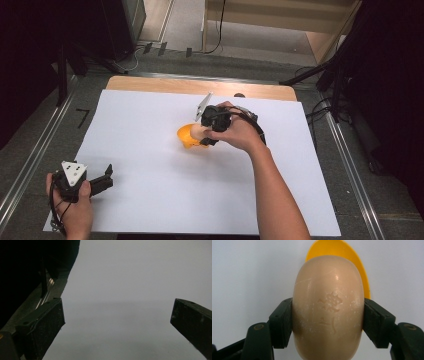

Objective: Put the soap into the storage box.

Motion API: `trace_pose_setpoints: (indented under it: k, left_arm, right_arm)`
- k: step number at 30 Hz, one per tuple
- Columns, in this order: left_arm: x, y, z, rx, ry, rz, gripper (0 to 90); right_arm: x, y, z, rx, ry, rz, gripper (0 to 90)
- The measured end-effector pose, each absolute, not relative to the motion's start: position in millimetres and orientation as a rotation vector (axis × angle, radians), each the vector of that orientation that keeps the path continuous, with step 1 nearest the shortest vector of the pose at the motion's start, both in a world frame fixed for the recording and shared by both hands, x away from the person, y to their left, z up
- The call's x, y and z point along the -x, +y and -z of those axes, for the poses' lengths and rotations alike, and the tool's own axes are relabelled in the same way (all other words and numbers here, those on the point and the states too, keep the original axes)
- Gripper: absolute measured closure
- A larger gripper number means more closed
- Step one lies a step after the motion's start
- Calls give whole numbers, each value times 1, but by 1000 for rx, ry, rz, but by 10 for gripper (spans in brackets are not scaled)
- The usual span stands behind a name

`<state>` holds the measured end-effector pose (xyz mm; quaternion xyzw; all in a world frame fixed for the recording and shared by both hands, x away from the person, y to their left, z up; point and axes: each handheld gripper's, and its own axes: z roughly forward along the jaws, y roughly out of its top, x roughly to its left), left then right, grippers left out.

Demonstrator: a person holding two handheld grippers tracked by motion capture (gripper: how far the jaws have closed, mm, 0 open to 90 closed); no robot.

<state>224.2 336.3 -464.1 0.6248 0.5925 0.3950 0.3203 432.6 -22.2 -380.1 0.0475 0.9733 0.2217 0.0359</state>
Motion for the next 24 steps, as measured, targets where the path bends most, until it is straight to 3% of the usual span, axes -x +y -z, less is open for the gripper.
trace_pose_setpoints:
  k: [21, 24]
  left_arm:
    - [-223, 337, 464, -1630, 1553, -1027, 0]
    - [-223, 338, 464, -1624, 1555, -1024, 0]
  right_arm:
    - [-449, -1, 390, -138, 3067, -533, 326]
    - [-449, -2, 391, -135, 3065, -557, 276]
